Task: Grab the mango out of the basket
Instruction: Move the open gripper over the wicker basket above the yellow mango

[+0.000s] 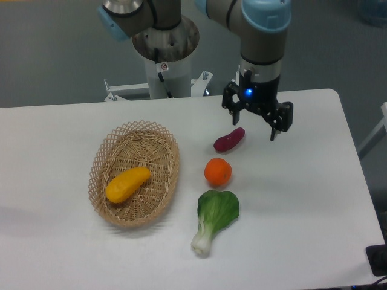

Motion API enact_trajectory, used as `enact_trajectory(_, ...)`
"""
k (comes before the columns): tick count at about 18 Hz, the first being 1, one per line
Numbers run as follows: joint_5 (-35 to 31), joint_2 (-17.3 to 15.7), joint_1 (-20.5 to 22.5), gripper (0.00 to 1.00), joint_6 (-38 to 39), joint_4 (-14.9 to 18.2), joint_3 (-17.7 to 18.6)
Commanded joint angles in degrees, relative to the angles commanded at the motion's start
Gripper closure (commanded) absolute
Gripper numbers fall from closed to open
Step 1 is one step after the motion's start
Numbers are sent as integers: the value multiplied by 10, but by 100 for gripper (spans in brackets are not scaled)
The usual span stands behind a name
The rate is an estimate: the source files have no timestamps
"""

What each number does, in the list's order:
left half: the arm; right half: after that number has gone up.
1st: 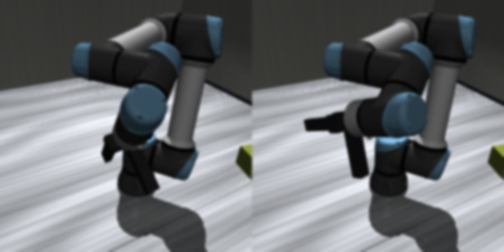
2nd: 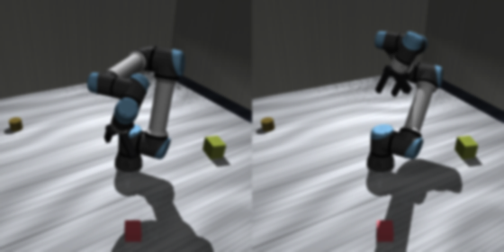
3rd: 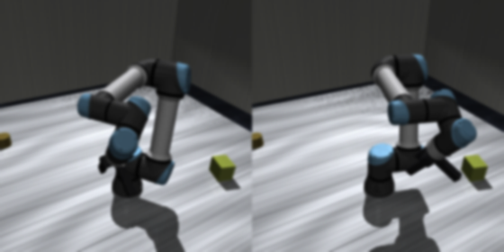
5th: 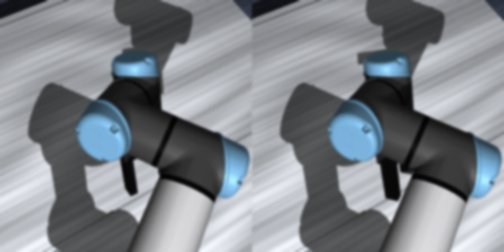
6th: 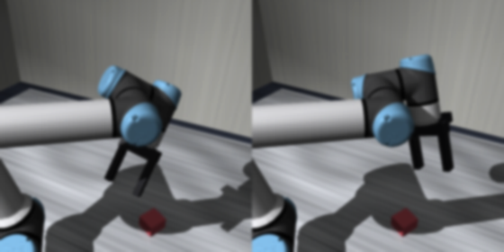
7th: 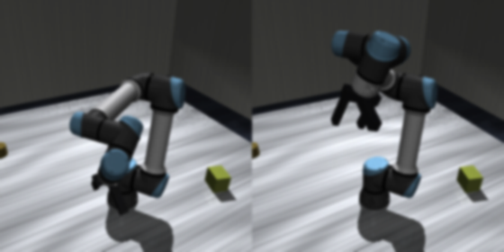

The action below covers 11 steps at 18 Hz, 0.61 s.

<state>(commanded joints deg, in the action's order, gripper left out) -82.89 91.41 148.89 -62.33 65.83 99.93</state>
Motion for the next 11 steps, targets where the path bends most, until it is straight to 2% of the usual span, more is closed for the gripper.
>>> enact_trajectory(4, 54, -24, -15, 0, 43, -10, 25)
enact_trajectory(6, 57, -31, -29, 0, 55, -18, 37)
enact_trajectory(9, 56, -22, -65, 0, 147, -39, 45)
enact_trajectory(11, 53, -13, -97, 0, 169, -50, 57)
